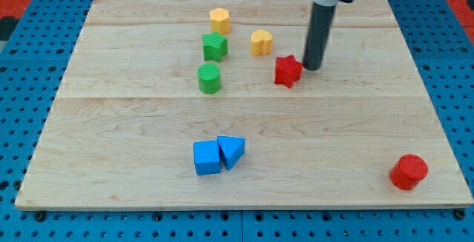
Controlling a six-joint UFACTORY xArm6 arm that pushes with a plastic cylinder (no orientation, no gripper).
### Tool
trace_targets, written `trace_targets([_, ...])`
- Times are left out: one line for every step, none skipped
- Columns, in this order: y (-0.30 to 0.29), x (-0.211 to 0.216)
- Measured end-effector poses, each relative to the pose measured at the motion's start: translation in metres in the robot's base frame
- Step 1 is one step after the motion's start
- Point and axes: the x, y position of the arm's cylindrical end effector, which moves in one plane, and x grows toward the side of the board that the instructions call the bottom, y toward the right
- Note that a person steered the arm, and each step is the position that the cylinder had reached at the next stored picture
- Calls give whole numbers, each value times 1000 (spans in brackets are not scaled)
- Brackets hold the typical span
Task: Move the red circle diagonal to the red star
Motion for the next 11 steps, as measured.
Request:
trace_targets([62,32])
trace_targets([120,72])
trace_targets([183,114])
trace_targets([203,172])
trace_targets([162,212])
trace_targets([120,232])
trace_targets([95,221])
trace_targets([73,188])
trace_targets([54,143])
trace_targets([42,100])
trace_targets([36,114])
